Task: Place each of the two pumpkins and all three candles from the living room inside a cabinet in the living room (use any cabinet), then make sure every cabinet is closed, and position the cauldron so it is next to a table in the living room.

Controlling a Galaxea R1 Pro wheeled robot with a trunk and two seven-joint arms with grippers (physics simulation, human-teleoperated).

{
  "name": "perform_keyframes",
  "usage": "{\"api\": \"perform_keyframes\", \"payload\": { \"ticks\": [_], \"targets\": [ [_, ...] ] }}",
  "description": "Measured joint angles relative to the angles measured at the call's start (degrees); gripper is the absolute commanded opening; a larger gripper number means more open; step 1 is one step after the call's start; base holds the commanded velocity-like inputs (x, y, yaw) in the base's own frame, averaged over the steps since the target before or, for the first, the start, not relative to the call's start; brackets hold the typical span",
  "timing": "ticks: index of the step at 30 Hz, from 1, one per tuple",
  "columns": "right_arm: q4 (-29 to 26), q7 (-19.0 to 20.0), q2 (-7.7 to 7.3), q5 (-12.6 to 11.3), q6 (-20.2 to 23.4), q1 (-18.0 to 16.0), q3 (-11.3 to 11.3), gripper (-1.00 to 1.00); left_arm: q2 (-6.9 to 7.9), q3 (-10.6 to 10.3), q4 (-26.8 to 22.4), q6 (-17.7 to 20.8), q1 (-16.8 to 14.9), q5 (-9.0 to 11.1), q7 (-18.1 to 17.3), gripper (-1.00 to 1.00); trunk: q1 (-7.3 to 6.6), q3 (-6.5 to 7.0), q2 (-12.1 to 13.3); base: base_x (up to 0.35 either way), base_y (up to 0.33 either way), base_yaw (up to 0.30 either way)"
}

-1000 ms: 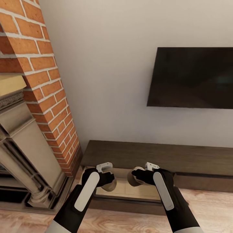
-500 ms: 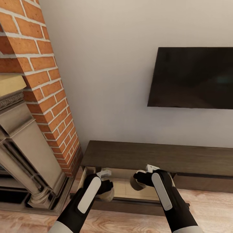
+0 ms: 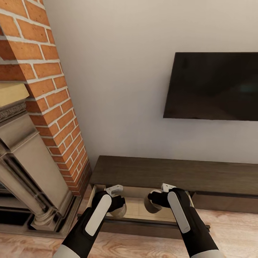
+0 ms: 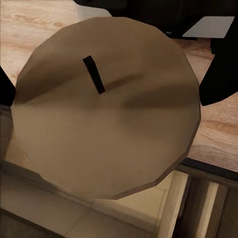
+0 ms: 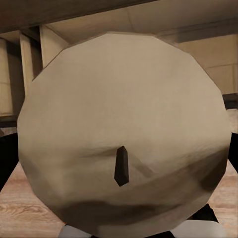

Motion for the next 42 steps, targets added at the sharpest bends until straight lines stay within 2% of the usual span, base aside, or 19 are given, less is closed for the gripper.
{"api": "perform_keyframes", "payload": {
  "ticks": [12, 18, 42],
  "targets": [
    [0.5, 0.0, 0.03, 0.1, -0.1, 0.0, 0.0, -1.0, 0.07, -0.1, 0.2, 0.0, 0.0, 0.0, -0.1, -1.0, -0.01, 0.0, 0.0, 0.046, 0.0, 0.0],
    [0.5, 0.0, 0.0, 0.0, -0.1, 0.0, 0.0, -1.0, 0.07, -0.8, 0.4, -0.3, 0.0, -0.2, -0.1, -1.0, 0.0, 0.0, 0.0, 0.016, 0.0, 0.0],
    [0.9, 0.0, -0.05, 0.0, -0.1, 0.0, 0.0, -1.0, 0.14, -0.9, -0.5, -1.3, 0.0, -0.2, -0.2, -1.0, -0.02, 0.0, 0.0, 0.034, 0.0, 0.0]
  ]
}}
